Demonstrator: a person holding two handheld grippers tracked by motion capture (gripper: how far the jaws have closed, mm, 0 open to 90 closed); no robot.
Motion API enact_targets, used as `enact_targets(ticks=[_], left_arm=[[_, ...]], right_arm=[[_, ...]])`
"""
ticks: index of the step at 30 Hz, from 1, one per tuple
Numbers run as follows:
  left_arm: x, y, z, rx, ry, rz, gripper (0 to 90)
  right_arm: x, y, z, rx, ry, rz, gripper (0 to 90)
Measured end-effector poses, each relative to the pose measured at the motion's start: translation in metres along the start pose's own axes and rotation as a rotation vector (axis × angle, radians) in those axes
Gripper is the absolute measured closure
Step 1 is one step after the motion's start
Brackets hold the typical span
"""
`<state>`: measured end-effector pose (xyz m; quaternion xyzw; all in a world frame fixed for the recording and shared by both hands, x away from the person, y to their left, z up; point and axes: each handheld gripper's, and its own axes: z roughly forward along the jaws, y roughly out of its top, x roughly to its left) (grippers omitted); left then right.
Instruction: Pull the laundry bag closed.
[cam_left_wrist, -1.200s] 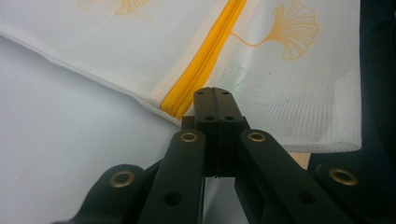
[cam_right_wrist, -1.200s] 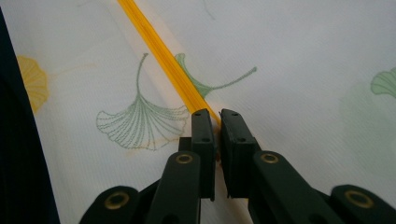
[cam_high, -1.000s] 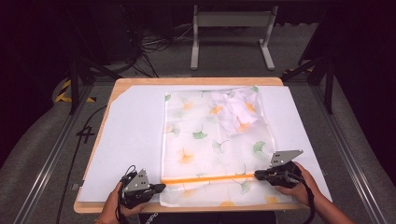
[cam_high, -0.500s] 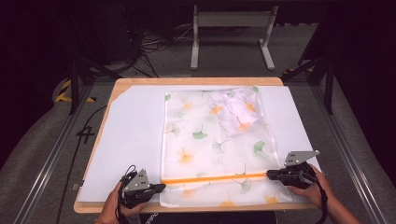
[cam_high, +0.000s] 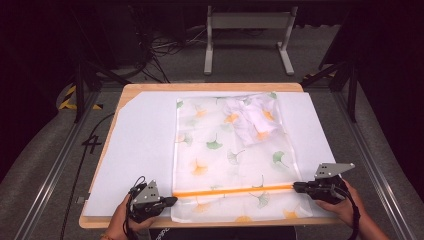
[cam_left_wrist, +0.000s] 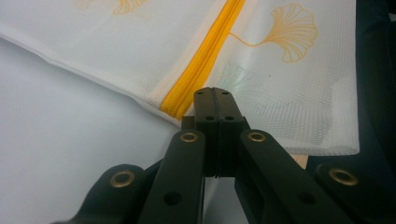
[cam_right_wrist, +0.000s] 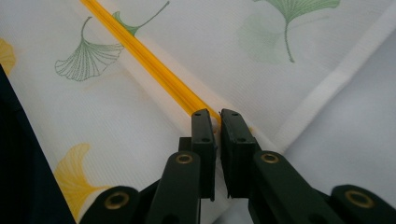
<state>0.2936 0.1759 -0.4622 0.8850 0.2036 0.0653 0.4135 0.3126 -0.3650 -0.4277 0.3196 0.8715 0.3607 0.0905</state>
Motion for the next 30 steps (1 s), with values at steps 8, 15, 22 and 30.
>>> enact_targets(ticks=[8,15,22,30], left_arm=[[0.000,0.000,-0.001,0.002,0.002,-0.005,90.0],[0.001,-0.002,-0.003,-0.003,0.008,-0.012,90.0],[0.000,-0.001,-0.003,0.004,0.013,-0.005,90.0],[-0.001,-0.002,-0.003,-0.001,0.021,0.000,90.0]], right_arm=[[-0.003,-0.006,-0.006,-0.019,0.002,0.023,84.6],[-0.002,-0.007,-0.003,-0.021,-0.012,0.016,84.5],[0.001,-0.009,-0.002,-0.029,-0.035,0.003,84.4],[0.007,-0.010,-0.002,-0.037,-0.070,-0.009,84.1]])
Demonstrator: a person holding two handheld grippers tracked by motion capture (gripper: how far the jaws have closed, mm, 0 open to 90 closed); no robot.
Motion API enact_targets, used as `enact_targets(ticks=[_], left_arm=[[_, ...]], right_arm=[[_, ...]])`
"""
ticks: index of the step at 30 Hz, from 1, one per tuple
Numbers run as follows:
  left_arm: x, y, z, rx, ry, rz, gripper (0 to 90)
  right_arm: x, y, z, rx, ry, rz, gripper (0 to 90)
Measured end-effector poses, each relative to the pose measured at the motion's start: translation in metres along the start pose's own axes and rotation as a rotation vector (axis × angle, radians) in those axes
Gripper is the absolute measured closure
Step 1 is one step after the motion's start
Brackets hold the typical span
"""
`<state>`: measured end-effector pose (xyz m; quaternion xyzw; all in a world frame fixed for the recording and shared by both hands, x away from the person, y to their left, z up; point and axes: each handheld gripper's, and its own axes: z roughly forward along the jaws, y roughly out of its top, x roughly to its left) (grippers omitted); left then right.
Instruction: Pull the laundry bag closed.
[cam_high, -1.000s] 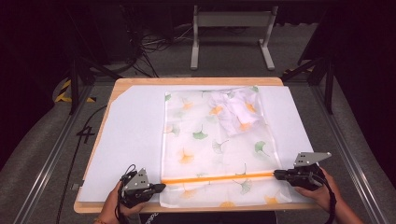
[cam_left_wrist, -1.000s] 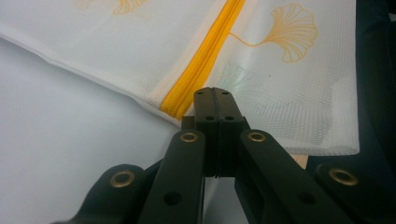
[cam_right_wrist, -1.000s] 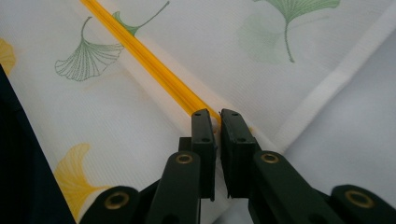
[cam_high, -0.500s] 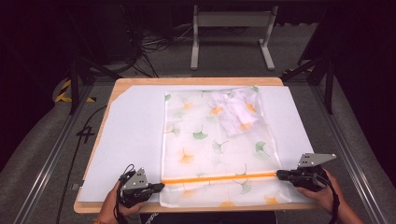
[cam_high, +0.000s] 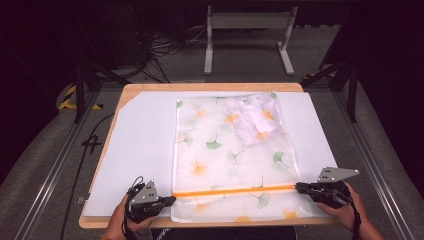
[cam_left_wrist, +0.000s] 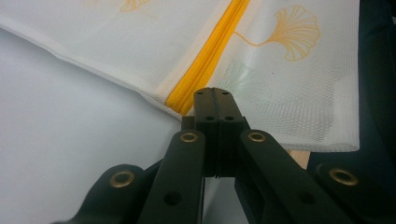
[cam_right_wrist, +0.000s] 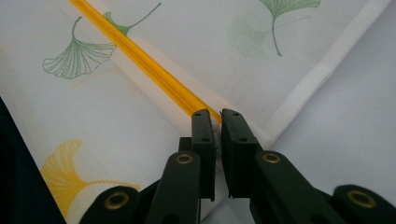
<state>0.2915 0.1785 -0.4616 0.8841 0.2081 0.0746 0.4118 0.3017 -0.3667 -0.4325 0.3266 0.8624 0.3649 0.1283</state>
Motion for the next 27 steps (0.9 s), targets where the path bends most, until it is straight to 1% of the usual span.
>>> enact_targets(ticks=[2,3,7,9,10,14,18,20,21,23,27], left_arm=[[-0.001,0.000,0.000,0.004,0.005,0.006,90.0],[-0.001,0.000,0.000,0.004,0.007,0.007,90.0],[-0.003,0.001,0.000,0.008,0.019,0.011,90.0],[-0.003,0.001,0.000,0.006,0.022,0.007,90.0],[-0.003,0.001,0.000,0.006,0.022,0.007,90.0],[0.000,-0.001,0.000,-0.009,0.001,-0.020,90.0],[0.000,0.000,-0.001,-0.010,0.002,-0.014,90.0],[0.000,0.000,-0.002,-0.007,0.006,-0.007,90.0],[0.000,0.000,-0.003,-0.010,0.008,-0.008,90.0],[0.001,0.001,-0.005,-0.001,0.020,0.003,90.0],[0.004,0.002,-0.010,-0.020,0.050,0.010,90.0]], right_arm=[[0.001,0.000,0.000,-0.002,-0.005,-0.003,84.0],[0.002,0.000,-0.001,-0.007,-0.015,-0.016,84.0],[0.004,0.000,-0.002,-0.011,-0.020,-0.020,83.8],[0.004,0.000,-0.003,-0.018,-0.022,-0.022,83.6],[0.004,0.000,-0.003,-0.023,-0.020,-0.020,83.6],[0.004,0.000,-0.005,-0.030,-0.027,-0.023,82.6],[0.004,-0.001,-0.007,-0.050,-0.035,-0.017,79.0],[0.004,-0.001,-0.009,-0.063,-0.027,-0.029,78.8],[0.005,-0.001,-0.009,-0.068,-0.028,-0.033,78.3],[0.007,0.000,-0.010,-0.073,-0.032,-0.042,77.4],[0.010,0.003,-0.011,-0.084,-0.043,-0.055,76.3]])
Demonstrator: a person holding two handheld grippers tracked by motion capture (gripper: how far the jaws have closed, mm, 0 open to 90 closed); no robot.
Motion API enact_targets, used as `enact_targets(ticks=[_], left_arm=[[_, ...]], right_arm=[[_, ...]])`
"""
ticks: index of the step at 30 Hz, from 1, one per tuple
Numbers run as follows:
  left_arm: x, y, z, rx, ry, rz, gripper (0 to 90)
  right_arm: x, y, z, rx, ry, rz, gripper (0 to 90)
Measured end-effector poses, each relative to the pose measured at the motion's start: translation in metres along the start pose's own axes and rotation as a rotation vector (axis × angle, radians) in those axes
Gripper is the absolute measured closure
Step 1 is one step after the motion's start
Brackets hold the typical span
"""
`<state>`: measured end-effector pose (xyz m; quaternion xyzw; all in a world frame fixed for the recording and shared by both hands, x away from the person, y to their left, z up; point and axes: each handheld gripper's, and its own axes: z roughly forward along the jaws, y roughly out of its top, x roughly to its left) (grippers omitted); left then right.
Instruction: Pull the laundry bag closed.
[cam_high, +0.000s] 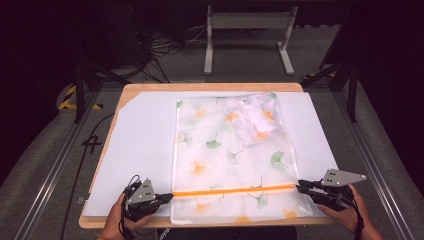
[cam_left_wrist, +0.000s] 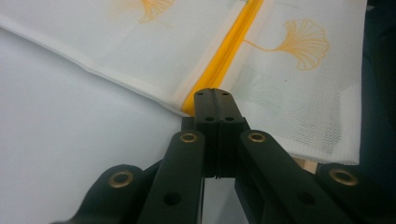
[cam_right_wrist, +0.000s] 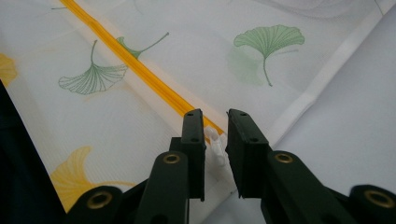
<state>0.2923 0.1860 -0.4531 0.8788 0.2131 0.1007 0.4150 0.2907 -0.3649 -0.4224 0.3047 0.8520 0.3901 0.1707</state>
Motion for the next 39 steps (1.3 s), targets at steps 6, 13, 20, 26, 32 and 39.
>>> enact_targets(ticks=[6,13,20,26,32,39], left_arm=[[0.004,0.002,-0.006,-0.022,0.030,0.009,86.2],[0.009,0.005,-0.012,-0.029,0.074,0.025,81.0],[0.017,0.005,-0.018,-0.035,0.140,0.020,71.4],[0.025,0.002,-0.025,-0.047,0.206,0.010,60.2],[0.035,-0.004,-0.033,-0.058,0.257,-0.018,49.4],[0.048,-0.015,-0.043,-0.077,0.314,-0.075,38.5]], right_arm=[[0.003,0.007,0.000,-0.020,-0.021,-0.026,74.2],[0.003,0.015,0.000,-0.037,-0.034,-0.043,70.7],[0.000,0.017,0.001,-0.048,-0.068,-0.043,62.6],[-0.005,0.019,0.002,-0.050,-0.087,-0.038,52.3],[-0.013,0.021,0.001,-0.061,-0.143,-0.033,42.6],[-0.025,0.019,-0.002,-0.074,-0.202,-0.020,33.9]])
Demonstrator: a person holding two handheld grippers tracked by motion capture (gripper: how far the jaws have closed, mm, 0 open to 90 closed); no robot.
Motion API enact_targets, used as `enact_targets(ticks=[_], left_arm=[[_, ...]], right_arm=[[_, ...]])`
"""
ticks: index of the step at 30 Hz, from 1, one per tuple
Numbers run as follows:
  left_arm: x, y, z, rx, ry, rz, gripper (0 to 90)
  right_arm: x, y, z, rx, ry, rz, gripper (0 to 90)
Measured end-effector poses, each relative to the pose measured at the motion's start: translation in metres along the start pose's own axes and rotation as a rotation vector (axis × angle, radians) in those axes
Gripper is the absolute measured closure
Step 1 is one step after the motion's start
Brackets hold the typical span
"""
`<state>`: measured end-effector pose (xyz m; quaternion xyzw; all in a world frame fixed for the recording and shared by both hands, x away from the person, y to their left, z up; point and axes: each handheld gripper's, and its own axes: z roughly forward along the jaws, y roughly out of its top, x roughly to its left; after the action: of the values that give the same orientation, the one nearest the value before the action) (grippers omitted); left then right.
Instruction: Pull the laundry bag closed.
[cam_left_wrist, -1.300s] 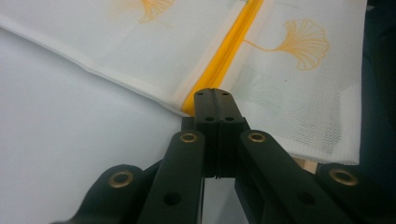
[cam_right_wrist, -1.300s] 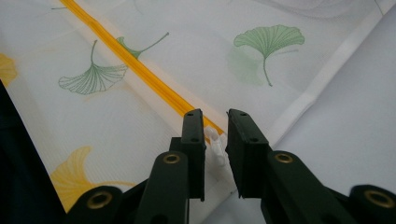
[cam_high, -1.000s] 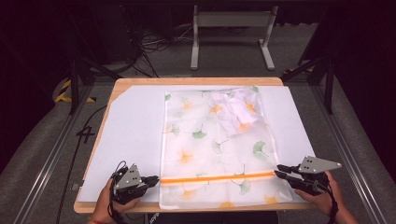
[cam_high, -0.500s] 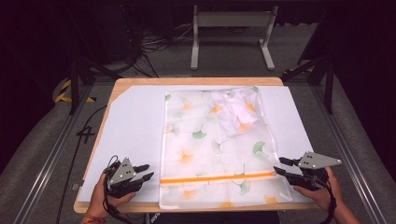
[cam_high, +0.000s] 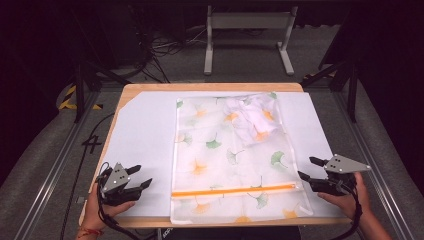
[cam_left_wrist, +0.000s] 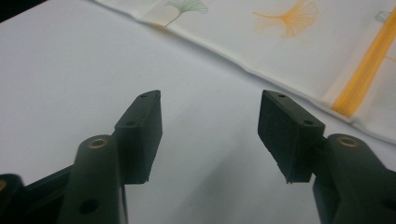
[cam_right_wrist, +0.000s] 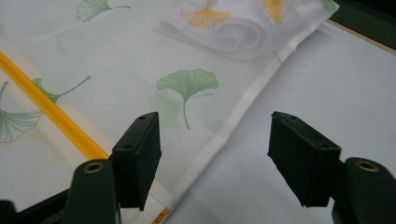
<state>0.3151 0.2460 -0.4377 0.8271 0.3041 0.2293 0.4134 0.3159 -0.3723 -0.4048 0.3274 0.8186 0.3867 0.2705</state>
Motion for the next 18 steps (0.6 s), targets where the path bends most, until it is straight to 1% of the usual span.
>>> enact_targets(ticks=[3,4,7,8,10,12,14,16,18], left_arm=[[0.006,-0.005,-0.002,-0.005,0.024,-0.023,34.0],[0.008,-0.007,-0.003,-0.010,0.028,-0.036,32.2],[0.013,-0.011,-0.005,-0.015,0.037,-0.046,28.5],[0.014,-0.012,-0.005,-0.018,0.039,-0.059,26.9],[0.016,-0.014,-0.006,-0.022,0.044,-0.069,24.1],[0.017,-0.017,-0.007,-0.031,0.045,-0.077,22.3],[0.019,-0.020,-0.008,-0.049,0.047,-0.092,20.8],[0.021,-0.023,-0.009,-0.062,0.049,-0.114,20.2],[0.021,-0.025,-0.010,-0.071,0.052,-0.125,19.6]], right_arm=[[-0.005,-0.003,0.000,-0.005,-0.013,0.008,30.2],[-0.006,-0.004,0.000,-0.004,-0.021,0.011,29.7],[-0.010,-0.009,0.001,-0.007,-0.039,0.033,27.2],[-0.011,-0.011,0.001,-0.010,-0.046,0.040,26.3],[-0.013,-0.016,0.001,-0.011,-0.062,0.054,24.7],[-0.016,-0.021,0.001,-0.021,-0.081,0.077,23.1],[-0.020,-0.027,0.000,-0.036,-0.095,0.112,22.3],[-0.024,-0.033,-0.001,-0.042,-0.121,0.135,21.4],[-0.027,-0.040,-0.004,-0.047,-0.155,0.154,21.4]])
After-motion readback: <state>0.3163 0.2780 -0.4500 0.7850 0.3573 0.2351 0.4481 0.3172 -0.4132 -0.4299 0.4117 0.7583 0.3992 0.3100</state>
